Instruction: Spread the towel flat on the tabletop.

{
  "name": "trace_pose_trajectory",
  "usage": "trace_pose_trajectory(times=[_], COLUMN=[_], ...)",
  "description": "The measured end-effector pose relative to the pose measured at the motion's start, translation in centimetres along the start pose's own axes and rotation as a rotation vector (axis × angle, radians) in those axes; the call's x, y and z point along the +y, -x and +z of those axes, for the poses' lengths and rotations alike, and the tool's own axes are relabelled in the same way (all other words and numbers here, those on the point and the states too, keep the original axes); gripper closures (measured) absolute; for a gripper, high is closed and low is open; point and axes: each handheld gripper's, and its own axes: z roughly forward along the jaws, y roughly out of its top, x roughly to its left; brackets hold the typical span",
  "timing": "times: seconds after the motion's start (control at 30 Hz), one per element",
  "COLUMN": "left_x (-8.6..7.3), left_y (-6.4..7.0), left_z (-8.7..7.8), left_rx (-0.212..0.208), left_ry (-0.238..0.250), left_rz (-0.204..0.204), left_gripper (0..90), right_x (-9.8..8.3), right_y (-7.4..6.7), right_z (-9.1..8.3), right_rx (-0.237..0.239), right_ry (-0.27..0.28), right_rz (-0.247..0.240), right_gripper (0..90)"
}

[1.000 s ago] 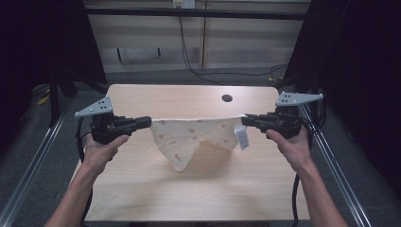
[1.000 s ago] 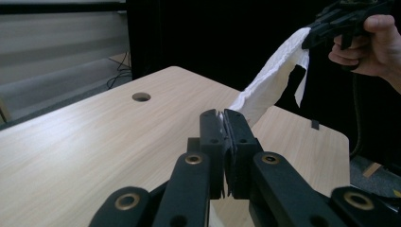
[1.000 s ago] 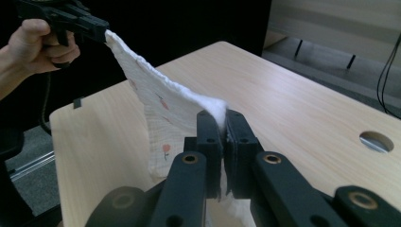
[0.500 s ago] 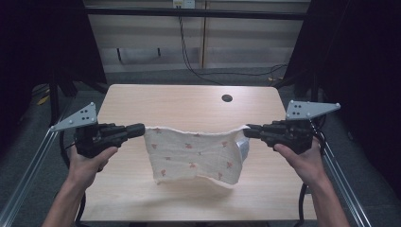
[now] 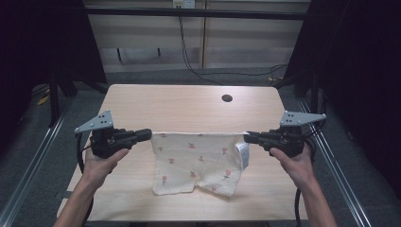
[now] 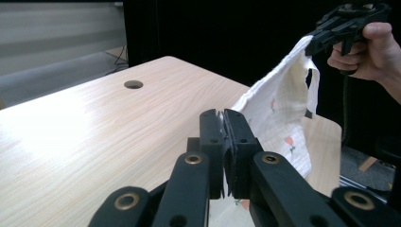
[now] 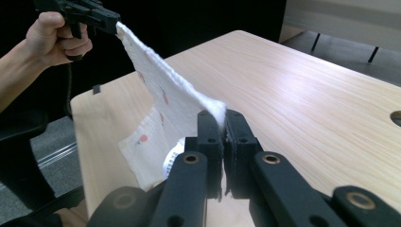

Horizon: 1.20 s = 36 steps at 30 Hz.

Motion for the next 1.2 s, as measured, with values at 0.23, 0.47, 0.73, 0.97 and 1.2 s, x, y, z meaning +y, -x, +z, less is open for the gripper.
trace_pose_trajectory(times=[0.23,0.47,0.73,0.97,1.2], left_x=[-0.8,-2.1,-3.5,-3.8,-4.3], left_y=[-1.2,-2.1,-3.1,-5.4,-7.5], left_z=[1.2,1.4,1.8,3.8,5.3], left_rx=[0.008,0.017,0.049,0.074,0.083], left_ry=[-0.003,-0.04,-0.068,-0.109,-0.126], left_rz=[-0.022,-0.059,-0.082,-0.119,-0.146], left_gripper=[87.6,87.6,87.6,87.6,87.4], right_x=[-0.2,-0.2,-1.0,-1.3,-2.3], right_y=[2.2,3.8,5.6,6.7,8.7], right_z=[1.9,4.0,6.2,7.8,9.8], right_rx=[-0.042,-0.043,-0.06,-0.078,-0.097], right_ry=[-0.053,-0.1,-0.137,-0.154,-0.171], right_rz=[0.02,0.031,0.06,0.042,0.087], right_gripper=[86.2,86.2,86.1,85.3,84.4])
